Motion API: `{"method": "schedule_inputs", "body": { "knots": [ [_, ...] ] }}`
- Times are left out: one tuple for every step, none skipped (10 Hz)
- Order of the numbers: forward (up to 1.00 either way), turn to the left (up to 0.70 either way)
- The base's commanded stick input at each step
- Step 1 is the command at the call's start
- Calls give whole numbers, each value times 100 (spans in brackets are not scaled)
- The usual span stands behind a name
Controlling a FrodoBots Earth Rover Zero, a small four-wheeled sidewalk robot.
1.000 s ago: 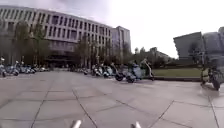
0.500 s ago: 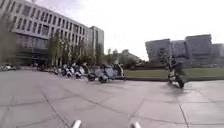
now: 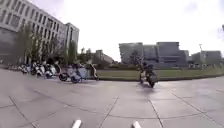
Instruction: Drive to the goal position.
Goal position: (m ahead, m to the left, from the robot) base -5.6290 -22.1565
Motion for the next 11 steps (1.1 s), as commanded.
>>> {"method": "schedule_inputs", "body": {
  "knots": [
    [0,-84],
    [0,-84],
    [0,-84],
    [0,-84],
    [0,-84],
    [0,-84],
    [0,-84],
    [0,-84],
    [0,-84],
    [0,-84],
    [0,-84]
  ]
}}
